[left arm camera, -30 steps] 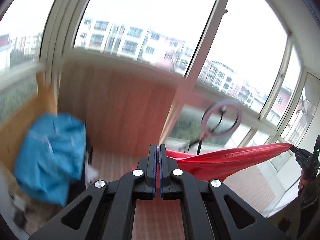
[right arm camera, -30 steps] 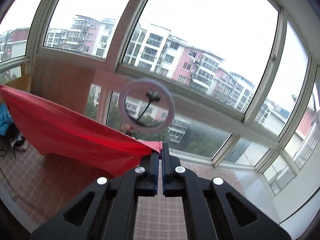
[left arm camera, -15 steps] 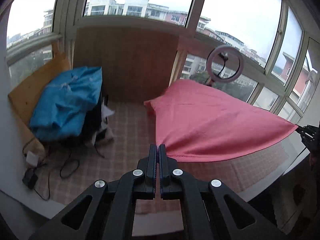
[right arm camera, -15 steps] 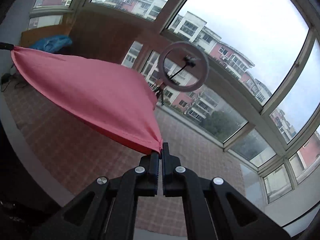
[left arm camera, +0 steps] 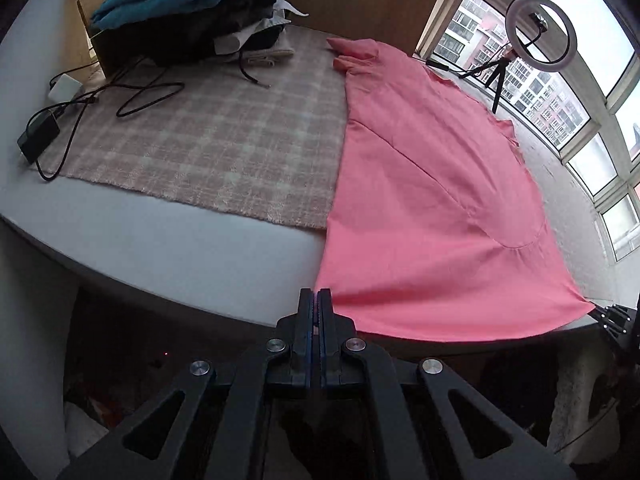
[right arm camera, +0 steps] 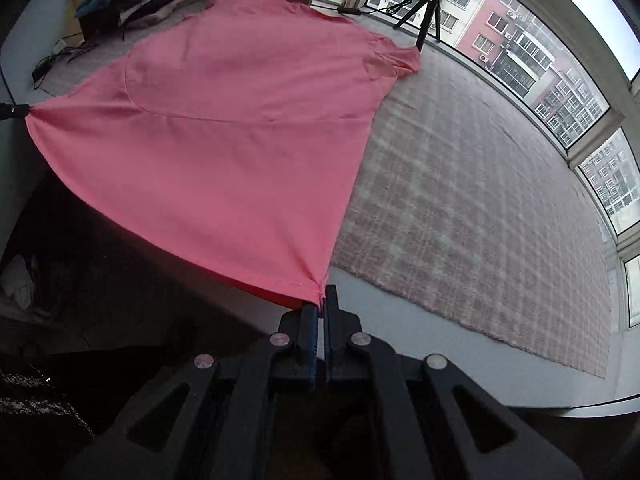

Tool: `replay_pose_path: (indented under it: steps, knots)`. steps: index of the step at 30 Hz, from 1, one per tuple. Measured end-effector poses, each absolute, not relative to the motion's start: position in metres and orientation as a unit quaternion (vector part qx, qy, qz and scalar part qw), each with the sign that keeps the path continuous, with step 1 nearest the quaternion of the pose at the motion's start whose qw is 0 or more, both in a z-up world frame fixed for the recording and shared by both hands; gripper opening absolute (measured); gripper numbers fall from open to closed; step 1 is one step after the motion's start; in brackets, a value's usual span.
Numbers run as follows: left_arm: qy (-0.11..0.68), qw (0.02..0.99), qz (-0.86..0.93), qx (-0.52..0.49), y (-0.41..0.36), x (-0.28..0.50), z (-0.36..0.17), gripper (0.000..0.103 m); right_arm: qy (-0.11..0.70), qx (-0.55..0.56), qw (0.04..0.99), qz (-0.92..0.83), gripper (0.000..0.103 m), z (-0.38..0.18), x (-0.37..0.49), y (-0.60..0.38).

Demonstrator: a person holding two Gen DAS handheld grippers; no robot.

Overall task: Fold clothes
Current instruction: 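Lay the T-shirt flat on the mat and open both grippers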

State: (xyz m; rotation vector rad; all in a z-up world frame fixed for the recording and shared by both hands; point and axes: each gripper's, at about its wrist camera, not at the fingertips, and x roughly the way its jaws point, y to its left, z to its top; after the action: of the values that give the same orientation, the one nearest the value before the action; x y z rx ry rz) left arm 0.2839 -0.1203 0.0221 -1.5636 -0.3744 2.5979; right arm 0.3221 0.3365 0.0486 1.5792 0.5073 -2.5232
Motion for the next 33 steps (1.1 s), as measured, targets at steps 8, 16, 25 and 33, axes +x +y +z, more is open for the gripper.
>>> replay_pose_path:
  steps: [8,16,25,33]
  knots:
    - [-0.114,0.035,0.822,-0.556,-0.117,0.299,0.002,0.003,0.14,0.551,0.082,-0.819,0.003,0.033,0.334,0.341]
    - [-0.155,-0.014,0.829,-0.537,-0.156,0.311,0.033,0.001,0.038,0.525,0.101,-0.844,0.007,0.072,0.347,0.385]
    - [-0.078,0.025,0.881,-0.467,-0.112,0.169,0.114,0.003,-0.058,0.409,0.071,-0.908,0.023,0.146,0.248,0.441]
    - [-0.038,0.031,0.907,-0.418,-0.098,0.033,0.179,0.004,-0.093,0.339,0.05,-0.935,0.023,0.227,0.149,0.468]
